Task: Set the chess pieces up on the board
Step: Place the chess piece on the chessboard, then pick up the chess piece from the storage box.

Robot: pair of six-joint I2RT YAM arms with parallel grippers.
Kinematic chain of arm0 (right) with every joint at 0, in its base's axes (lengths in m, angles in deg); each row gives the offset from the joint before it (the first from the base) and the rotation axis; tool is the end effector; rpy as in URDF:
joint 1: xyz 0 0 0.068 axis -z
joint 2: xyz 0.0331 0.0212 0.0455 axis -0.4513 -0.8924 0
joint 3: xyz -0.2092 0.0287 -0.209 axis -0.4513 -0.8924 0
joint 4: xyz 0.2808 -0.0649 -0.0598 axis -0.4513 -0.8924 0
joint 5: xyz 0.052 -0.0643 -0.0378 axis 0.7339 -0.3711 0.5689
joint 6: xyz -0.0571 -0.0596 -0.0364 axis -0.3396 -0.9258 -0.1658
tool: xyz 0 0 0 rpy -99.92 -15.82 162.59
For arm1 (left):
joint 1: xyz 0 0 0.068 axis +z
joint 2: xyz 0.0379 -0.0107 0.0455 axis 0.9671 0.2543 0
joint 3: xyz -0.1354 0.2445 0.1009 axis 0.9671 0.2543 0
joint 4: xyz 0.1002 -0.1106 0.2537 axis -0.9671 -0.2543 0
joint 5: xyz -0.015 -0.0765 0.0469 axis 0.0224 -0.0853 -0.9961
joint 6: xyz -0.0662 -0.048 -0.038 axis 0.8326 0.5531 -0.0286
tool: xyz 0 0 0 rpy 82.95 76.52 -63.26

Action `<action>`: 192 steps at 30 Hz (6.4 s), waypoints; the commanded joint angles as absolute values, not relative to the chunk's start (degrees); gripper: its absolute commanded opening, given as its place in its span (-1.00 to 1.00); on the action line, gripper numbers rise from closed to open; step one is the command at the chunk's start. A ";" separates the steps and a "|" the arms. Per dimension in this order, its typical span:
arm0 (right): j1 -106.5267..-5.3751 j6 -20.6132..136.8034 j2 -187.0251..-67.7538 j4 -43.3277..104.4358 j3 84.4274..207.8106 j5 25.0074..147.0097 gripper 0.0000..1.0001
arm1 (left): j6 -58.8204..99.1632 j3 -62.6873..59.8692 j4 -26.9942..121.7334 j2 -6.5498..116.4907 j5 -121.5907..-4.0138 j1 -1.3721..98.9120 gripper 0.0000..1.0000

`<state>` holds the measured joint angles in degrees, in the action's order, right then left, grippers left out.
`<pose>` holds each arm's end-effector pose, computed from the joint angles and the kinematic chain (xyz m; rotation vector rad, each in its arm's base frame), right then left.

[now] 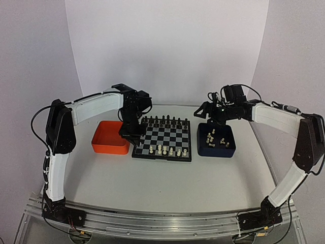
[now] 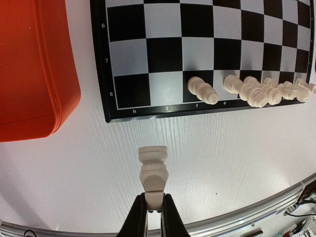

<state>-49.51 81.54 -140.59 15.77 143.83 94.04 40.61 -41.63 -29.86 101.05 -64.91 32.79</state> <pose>0.4036 0.1922 0.2681 -0.0079 2.2993 0.7999 0.3425 -0.3254 0.2217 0.2927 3.1043 -0.2287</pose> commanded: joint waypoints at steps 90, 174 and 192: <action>-47.41 77.29 -137.89 13.15 142.39 94.62 0.79 | 34.69 -55.43 -33.54 116.99 -55.60 36.25 -0.66; -41.92 63.12 -158.22 -6.28 159.14 76.09 0.88 | 29.68 -8.11 55.73 80.41 -84.74 51.21 0.99; -39.01 56.07 -166.48 -16.44 170.46 77.06 0.66 | 29.86 -15.27 56.32 87.34 -87.32 53.39 0.99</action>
<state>-39.83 57.92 -164.45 -12.87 166.77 76.14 29.83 -10.49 54.74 85.58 -86.12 52.54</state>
